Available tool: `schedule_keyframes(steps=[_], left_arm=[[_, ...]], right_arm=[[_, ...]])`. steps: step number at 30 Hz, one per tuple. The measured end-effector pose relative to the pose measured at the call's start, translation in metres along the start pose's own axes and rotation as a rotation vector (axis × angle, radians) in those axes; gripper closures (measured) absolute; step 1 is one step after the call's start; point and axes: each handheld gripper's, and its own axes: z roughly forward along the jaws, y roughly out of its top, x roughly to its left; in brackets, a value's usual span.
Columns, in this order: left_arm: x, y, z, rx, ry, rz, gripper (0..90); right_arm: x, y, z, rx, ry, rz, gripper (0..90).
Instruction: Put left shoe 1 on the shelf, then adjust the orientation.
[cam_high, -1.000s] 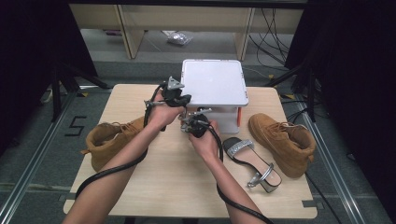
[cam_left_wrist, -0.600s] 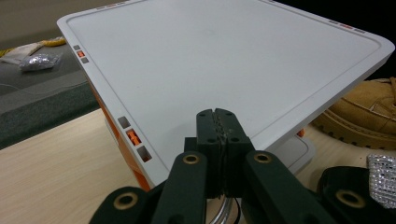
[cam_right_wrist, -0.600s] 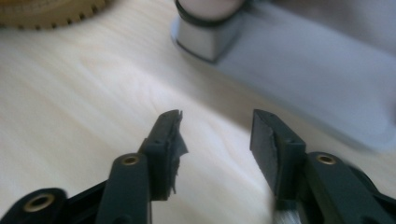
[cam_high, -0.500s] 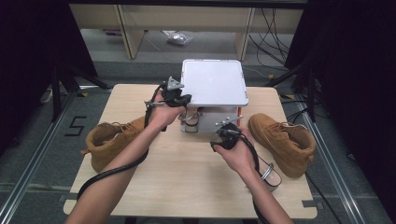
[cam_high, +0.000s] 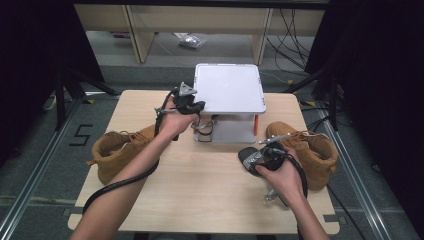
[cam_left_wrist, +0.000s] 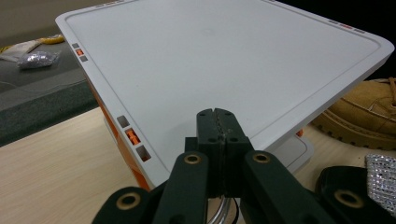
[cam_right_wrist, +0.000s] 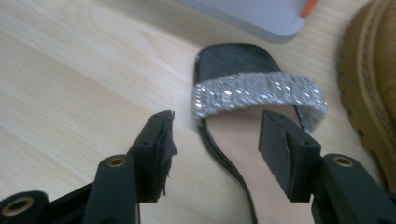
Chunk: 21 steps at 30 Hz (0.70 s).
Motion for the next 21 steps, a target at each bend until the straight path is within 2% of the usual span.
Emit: schedule_keyframes(steps=[4, 5, 9, 10, 14, 18, 19, 21], left_arm=[[0.0, 0.0, -0.001, 0.01, 0.005, 0.012, 89.3], [0.001, 0.0, -0.001, 0.013, 0.004, 0.014, 89.3], [0.001, 0.001, -0.001, 0.015, 0.002, 0.013, 89.4], [0.0, 0.001, -0.001, 0.014, 0.002, 0.014, 89.4], [0.0, 0.0, 0.0, 0.002, 0.004, 0.001, 89.4], [0.0, 0.001, -0.001, 0.022, 0.006, 0.007, 89.4], [0.0, 0.001, -0.001, 0.022, 0.006, 0.008, 89.4], [0.0, 0.001, -0.001, 0.021, 0.006, 0.008, 89.4]], right_arm=[[-0.009, -0.007, -0.004, 0.013, -0.009, 0.025, 44.8], [-0.011, -0.008, -0.005, 0.017, -0.012, 0.016, 44.6], [-0.018, -0.013, -0.008, 0.086, -0.017, 0.038, 43.0], [-0.022, -0.015, -0.009, 0.101, -0.017, 0.014, 42.8], [-0.027, -0.015, -0.012, 0.113, -0.015, 0.019, 41.0], [-0.033, -0.014, -0.013, 0.159, -0.01, 0.003, 39.5], [-0.036, -0.014, -0.013, 0.159, -0.008, -0.014, 39.3], [-0.036, -0.014, -0.013, 0.192, -0.002, 0.004, 38.8]])
